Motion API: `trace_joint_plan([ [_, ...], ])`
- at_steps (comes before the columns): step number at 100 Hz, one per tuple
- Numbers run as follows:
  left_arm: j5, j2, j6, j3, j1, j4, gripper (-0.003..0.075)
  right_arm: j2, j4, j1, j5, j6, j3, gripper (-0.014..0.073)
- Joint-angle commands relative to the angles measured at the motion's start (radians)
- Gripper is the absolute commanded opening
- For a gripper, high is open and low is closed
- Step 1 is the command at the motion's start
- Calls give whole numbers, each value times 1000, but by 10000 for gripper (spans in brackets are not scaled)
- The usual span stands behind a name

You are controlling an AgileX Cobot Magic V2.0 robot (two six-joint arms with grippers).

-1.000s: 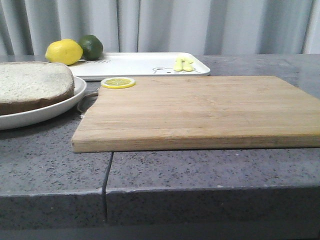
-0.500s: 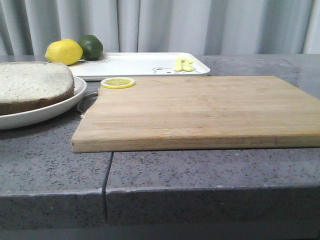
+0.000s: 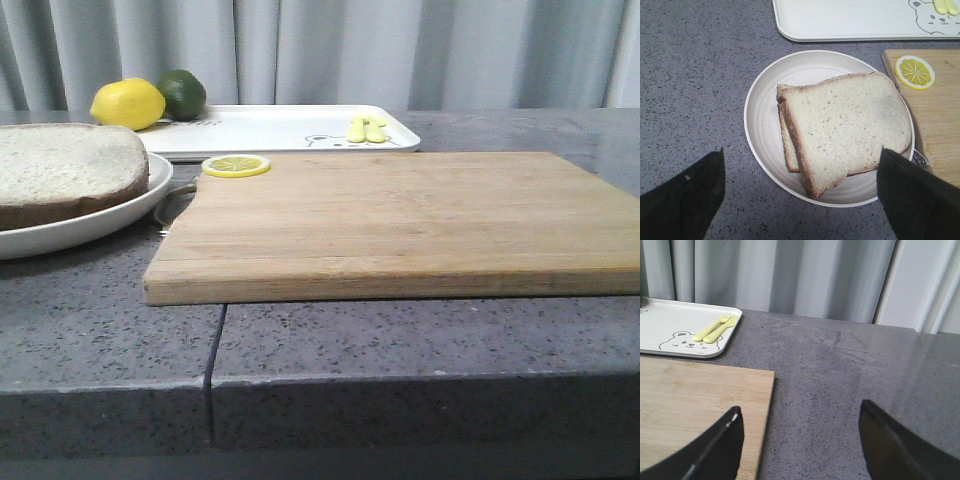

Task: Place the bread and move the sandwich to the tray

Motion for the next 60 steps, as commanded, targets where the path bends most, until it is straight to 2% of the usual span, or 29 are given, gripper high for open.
trace_joint_plan([
  [1, -61, -2, -7, -35, 3, -25, 574, 6, -9, -8, -87, 1, -26, 498],
  [14, -61, -2, -11, -35, 3, -25, 557, 6, -9, -8, -87, 1, -26, 498],
  [40, -59, 66, -11, -35, 3, -25, 473, 6, -9, -8, -86, 1, -26, 498],
  [60, -106, 151, -11, -35, 4, -18, 469, 6, -9, -8, -80, 1, -26, 498],
])
